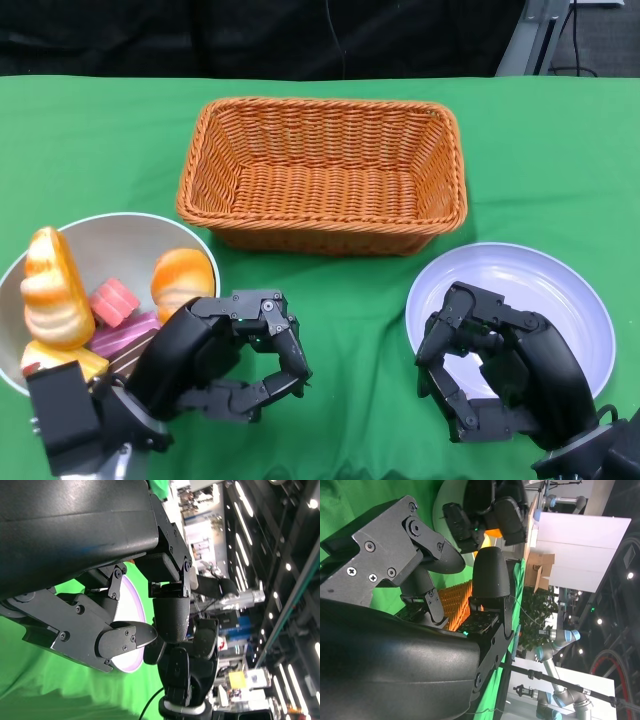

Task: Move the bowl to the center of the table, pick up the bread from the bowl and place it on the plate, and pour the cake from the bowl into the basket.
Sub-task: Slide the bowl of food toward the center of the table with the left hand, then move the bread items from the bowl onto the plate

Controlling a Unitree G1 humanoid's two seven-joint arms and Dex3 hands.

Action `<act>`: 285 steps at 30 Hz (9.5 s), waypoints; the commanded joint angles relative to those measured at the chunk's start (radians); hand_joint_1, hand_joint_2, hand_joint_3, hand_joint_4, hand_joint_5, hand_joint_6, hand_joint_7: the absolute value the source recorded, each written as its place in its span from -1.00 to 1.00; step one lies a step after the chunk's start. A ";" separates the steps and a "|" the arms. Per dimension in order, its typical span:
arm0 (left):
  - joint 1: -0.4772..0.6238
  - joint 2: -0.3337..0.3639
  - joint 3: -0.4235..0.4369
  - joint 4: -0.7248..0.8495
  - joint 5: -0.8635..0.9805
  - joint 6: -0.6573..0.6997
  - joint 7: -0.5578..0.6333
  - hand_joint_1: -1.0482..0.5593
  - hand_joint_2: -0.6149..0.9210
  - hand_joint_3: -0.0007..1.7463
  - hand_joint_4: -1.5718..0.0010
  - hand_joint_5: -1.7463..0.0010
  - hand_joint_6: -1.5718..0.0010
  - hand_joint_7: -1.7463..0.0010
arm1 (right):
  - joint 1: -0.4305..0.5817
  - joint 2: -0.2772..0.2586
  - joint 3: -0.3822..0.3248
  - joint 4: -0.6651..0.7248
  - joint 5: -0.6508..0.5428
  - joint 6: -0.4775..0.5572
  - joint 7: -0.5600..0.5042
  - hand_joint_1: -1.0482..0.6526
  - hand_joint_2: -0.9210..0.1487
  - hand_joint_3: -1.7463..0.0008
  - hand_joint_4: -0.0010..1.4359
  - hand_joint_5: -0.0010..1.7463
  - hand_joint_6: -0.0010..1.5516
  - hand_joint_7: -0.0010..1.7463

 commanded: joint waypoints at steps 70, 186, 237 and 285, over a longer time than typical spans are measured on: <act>-0.324 0.390 0.307 0.594 0.285 0.019 0.684 -0.58 1.00 -0.65 0.29 0.99 0.40 1.00 | -0.006 0.018 -0.012 0.035 0.020 0.006 0.008 0.21 -0.07 -0.48 0.06 0.96 -0.18 0.68; -0.087 -0.021 0.168 0.122 0.110 0.230 0.537 -0.51 1.00 -0.61 0.50 1.00 0.50 1.00 | -0.021 0.026 -0.011 0.075 -0.006 -0.026 -0.017 0.20 -0.10 -0.44 0.07 0.94 -0.15 0.65; -0.293 0.165 0.280 0.444 0.179 -0.092 0.550 0.18 1.00 -0.61 -0.05 -0.48 -0.42 0.45 | -0.117 -0.283 -0.033 -0.454 -0.319 -0.055 -0.076 -0.19 -0.80 0.98 0.07 -0.26 0.11 -0.71; -0.310 0.222 0.311 0.500 0.150 0.033 0.542 -0.02 1.00 -0.85 0.11 -0.92 -0.05 -0.17 | -0.846 -0.268 0.414 0.389 -1.133 -0.332 -0.812 -0.57 -0.67 0.99 0.09 -0.97 -0.01 -1.00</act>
